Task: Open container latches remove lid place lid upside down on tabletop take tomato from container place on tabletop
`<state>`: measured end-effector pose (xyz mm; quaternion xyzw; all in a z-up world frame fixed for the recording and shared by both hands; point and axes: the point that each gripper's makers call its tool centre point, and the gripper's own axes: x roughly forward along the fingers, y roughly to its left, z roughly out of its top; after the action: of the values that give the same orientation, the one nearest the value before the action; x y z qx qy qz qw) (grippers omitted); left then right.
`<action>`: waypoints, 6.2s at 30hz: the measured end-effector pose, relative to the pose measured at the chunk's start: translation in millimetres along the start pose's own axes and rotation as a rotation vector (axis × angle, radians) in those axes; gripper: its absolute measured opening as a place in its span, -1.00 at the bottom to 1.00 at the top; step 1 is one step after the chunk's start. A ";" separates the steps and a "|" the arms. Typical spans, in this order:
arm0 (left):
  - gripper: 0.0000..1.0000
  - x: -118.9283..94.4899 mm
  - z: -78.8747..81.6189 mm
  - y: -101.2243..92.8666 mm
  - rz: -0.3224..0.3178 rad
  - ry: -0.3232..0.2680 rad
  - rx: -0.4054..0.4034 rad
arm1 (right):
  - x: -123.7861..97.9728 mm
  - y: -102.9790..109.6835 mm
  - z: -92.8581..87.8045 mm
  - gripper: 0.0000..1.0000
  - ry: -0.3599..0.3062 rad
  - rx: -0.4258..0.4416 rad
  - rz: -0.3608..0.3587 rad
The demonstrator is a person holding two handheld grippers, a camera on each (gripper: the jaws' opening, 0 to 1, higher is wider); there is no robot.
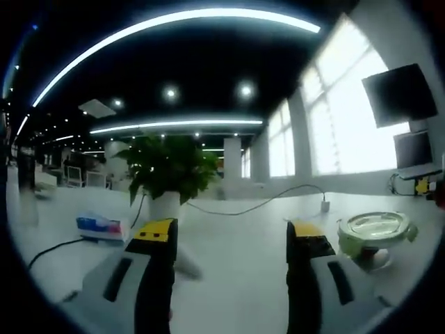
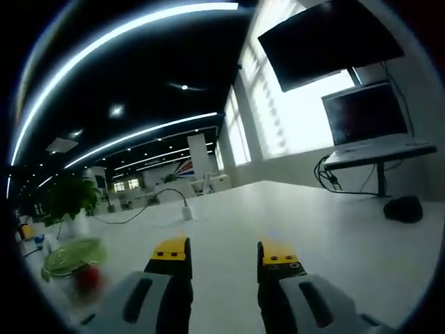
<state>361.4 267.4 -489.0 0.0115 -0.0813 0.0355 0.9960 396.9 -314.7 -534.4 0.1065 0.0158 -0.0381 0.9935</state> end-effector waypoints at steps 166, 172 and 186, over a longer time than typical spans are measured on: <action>0.02 -36.3 -3.2 60.0 0.093 -0.032 -0.050 | -12.2 444.6 63.9 -0.98 0.104 0.138 0.838; 0.01 -36.7 -8.4 53.3 0.088 -0.017 -0.061 | 6.8 431.6 85.4 -0.98 0.054 0.107 0.805; 0.01 -36.1 -3.9 39.1 0.064 -0.011 -0.043 | 118.8 306.8 134.2 -0.98 -0.056 -0.052 0.484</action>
<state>323.7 304.1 -498.0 -0.0124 -0.0880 0.0657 0.9939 542.7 -52.9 -343.4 0.0805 -0.0369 0.1985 0.9761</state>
